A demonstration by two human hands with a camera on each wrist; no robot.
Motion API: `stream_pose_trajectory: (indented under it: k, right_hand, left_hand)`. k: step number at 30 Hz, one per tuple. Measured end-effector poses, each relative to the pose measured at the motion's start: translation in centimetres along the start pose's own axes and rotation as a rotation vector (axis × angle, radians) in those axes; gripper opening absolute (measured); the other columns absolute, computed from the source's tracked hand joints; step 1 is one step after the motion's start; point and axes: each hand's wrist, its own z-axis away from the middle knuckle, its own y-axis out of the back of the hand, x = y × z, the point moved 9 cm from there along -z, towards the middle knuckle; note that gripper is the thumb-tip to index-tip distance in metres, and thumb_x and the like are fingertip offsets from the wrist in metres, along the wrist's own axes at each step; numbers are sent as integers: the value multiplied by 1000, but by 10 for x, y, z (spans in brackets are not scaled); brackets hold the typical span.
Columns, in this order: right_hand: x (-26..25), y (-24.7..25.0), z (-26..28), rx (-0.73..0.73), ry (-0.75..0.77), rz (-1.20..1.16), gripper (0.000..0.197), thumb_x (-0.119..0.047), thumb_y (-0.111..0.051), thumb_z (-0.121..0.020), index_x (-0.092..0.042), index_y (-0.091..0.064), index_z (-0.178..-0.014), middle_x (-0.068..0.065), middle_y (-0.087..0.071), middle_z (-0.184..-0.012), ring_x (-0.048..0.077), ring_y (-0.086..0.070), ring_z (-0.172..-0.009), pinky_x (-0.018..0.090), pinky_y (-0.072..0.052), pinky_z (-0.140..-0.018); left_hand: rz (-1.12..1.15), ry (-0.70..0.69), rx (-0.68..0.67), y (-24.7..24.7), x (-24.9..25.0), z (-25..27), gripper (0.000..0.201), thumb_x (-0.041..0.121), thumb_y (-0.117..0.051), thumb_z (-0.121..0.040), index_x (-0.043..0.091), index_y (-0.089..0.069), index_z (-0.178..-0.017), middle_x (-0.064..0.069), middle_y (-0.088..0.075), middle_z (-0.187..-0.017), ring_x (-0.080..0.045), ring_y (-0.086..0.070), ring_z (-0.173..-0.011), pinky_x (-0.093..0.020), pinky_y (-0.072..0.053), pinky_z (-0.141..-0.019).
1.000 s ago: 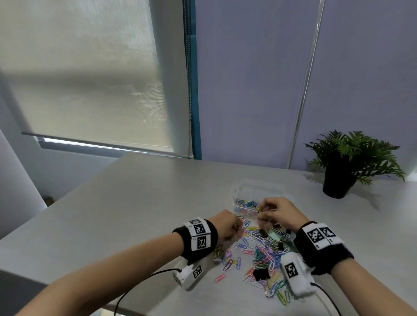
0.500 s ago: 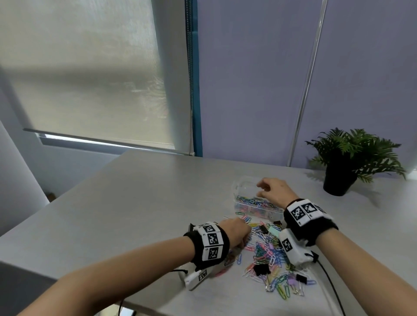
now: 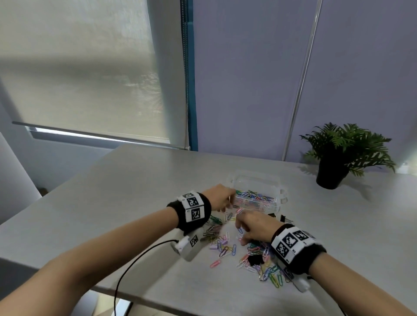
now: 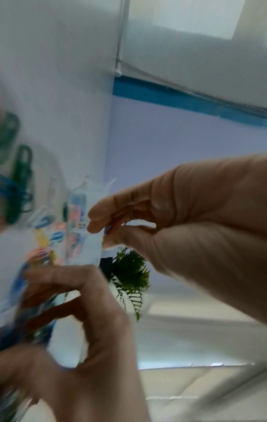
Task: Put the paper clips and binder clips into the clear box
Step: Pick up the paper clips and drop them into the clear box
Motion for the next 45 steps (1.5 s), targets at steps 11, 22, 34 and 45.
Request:
stream_pose_trajectory:
  k: [11,22,34,45]
  right_hand:
    - [-16,-8,-4,46,-44,101,29,8,-58,-73,-17,-47,-81,11,-66,-99,28,-64,-88,31,-39,-63]
    - [-1,0,1,49,-16,-171,17,-2,-66,-75,-19,-63,-77,6,-73,-87,18,-67,-85,26,-49,-77]
    - [49,46,-3,237,-109,-851,11,3,-66,-80,-7,-66,-82,3,-65,-71,4,-61,-49,15,-47,-48]
    - [91,109,-30,520,-231,-648,13,7,-59,-83,0,-70,-85,11,-66,-71,17,-58,-64,8,-48,-52]
  left_hand:
    - [131,77,159,30,11,-66,19,-3,-54,-88,-7,-71,-96,-24,-71,-99,-28,-68,-74,-17,-51,-60]
    - [8,-48,54,40,26,-54,27,6,-53,-91,5,-65,-115,-13,-67,-118,-23,-61,-112,-22,-43,-93]
    - [-26,-14,-105,5,-33,64,17,0,-55,-86,2,-70,-93,-16,-73,-93,-6,-65,-66,-18,-48,-65]
    - [-163,44,-36,-17,-34,52,25,6,-55,-89,7,-63,-113,-12,-64,-115,-25,-58,-107,-31,-45,-89]
